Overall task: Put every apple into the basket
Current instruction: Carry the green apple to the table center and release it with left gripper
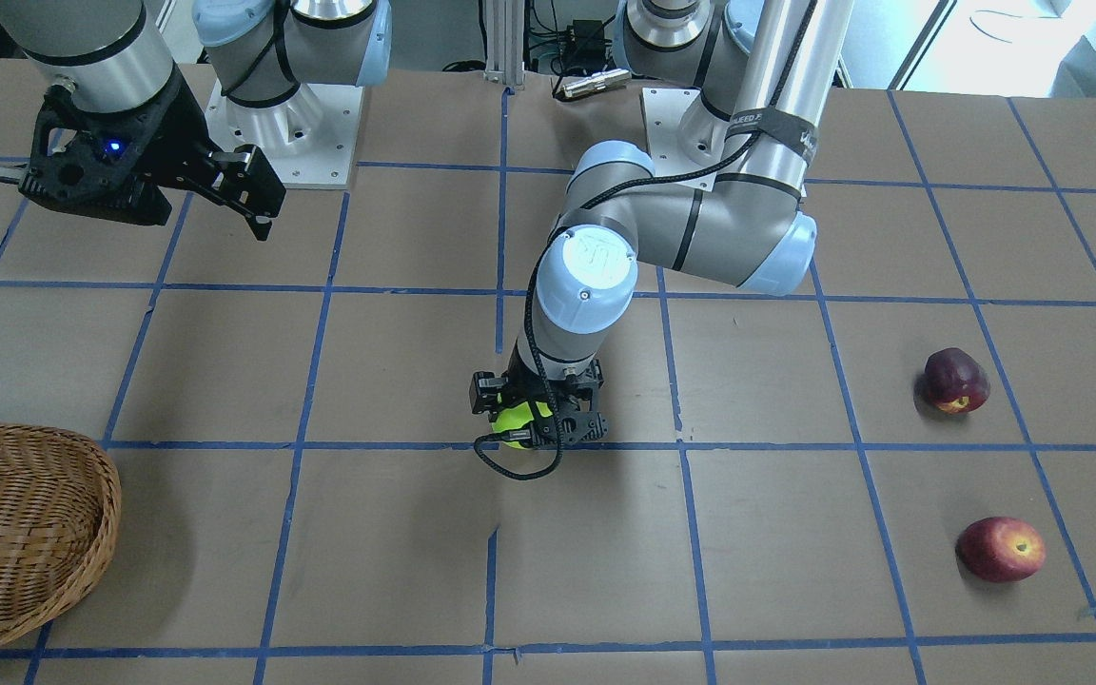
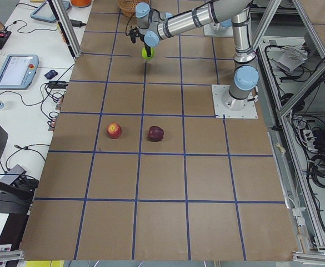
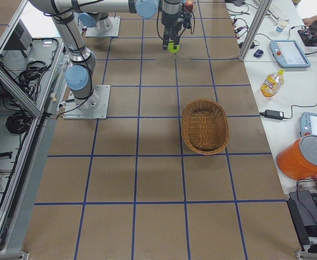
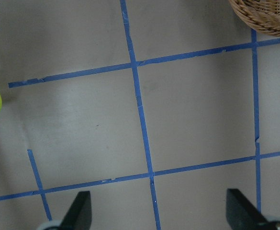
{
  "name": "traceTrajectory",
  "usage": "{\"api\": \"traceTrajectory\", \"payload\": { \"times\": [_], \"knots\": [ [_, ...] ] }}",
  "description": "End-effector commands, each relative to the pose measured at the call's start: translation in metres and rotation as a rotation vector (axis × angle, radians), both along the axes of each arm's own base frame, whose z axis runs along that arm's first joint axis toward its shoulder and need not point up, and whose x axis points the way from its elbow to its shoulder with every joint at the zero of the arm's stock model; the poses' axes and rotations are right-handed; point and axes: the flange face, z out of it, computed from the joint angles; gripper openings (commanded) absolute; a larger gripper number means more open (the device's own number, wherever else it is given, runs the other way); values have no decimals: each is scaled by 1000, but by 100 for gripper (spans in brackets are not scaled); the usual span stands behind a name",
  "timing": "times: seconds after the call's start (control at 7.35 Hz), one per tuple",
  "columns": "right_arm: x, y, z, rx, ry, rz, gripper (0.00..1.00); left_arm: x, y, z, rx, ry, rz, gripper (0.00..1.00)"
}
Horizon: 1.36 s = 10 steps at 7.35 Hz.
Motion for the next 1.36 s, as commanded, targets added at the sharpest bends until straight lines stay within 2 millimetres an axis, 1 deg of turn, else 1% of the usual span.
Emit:
{"api": "traceTrajectory", "payload": {
  "times": [0.0,0.14,0.27,0.41,0.54,0.68,0.82,0.95,1.09,1.23],
  "knots": [
    [0,-5,-5,1,-2,-1,100,-15,-5,-23,-23,3,-12,38],
    [0,-16,-23,43,-3,1,100,-16,-7,-26,-28,3,-15,80],
    [0,-19,-30,56,-5,1,100,-16,-8,-18,-49,6,-17,100],
    [0,-23,-31,51,-3,-1,100,-11,-7,8,-70,8,-24,100],
    [0,-34,-37,32,-2,-1,100,4,-9,32,-51,1,-27,100],
    [3,-46,-47,21,-4,5,100,31,-14,63,-21,-10,-68,100],
    [19,-46,-50,19,-4,25,100,79,-22,103,10,-55,-127,100],
    [46,-54,-64,6,-36,57,100,128,-23,129,43,-102,-177,100],
    [77,-69,-82,-53,-77,64,100,177,-22,142,56,-125,-282,100],
    [117,-75,-104,-83,-76,5,100,228,-20,158,54,-126,-334,100]
  ]
}}
